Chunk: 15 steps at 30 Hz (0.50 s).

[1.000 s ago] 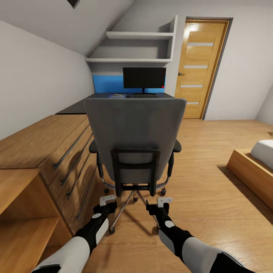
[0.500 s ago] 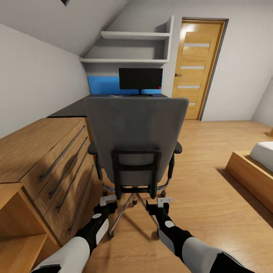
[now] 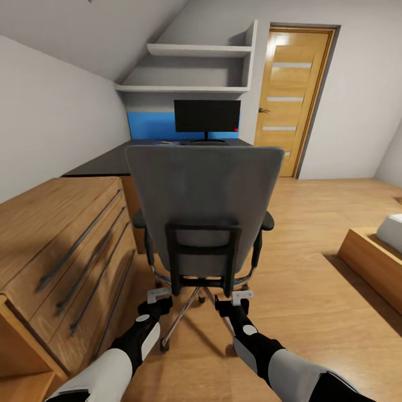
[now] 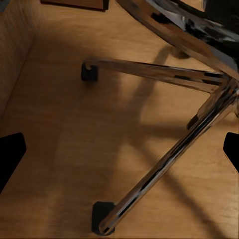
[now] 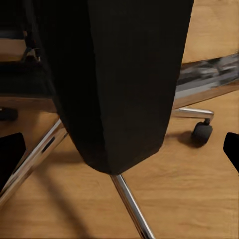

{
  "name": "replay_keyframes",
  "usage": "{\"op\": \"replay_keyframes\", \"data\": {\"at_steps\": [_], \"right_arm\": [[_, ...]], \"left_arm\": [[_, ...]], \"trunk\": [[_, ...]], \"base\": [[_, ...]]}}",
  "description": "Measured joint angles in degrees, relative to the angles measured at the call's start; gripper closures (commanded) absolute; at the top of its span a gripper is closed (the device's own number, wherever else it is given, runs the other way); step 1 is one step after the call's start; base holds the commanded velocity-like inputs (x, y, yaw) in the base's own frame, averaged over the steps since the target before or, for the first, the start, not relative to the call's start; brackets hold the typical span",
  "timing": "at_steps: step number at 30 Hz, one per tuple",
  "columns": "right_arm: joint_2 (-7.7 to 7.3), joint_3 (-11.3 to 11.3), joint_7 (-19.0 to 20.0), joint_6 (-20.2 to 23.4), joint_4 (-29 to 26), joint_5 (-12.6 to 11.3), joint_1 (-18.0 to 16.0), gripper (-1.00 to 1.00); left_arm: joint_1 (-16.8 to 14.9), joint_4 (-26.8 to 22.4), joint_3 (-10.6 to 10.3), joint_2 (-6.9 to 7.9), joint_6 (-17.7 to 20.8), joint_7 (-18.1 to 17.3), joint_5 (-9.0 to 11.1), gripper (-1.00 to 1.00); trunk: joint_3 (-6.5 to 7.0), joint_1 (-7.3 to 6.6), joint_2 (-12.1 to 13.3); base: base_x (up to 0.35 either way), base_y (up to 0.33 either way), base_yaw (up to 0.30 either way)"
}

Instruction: In the bedroom, organize the workspace by keeping the computer under the desk, ensuring the monitor is on the desk, placing the keyboard on the desk next to the monitor, placing the mouse on the desk next to the keyboard, moving the folder from the swivel chair onto the desk next to the mouse, stacking the notebook on top of the folder with the pen on top of the notebook, and positioning the swivel chair next to the desk.

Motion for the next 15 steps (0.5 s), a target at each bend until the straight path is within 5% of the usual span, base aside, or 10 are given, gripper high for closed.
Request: {"op": "replay_keyframes", "data": {"at_steps": [15], "right_arm": [[-0.04,0.0,0.0,0.0,0.0,0.0,0.0,-1.0]], "left_arm": [[0.0,0.1,0.1,0.02,0.0,0.2,0.0,-1.0]], "trunk": [[-0.01,0.0,0.0]], "base": [[0.315,-0.05,0.0]]}}
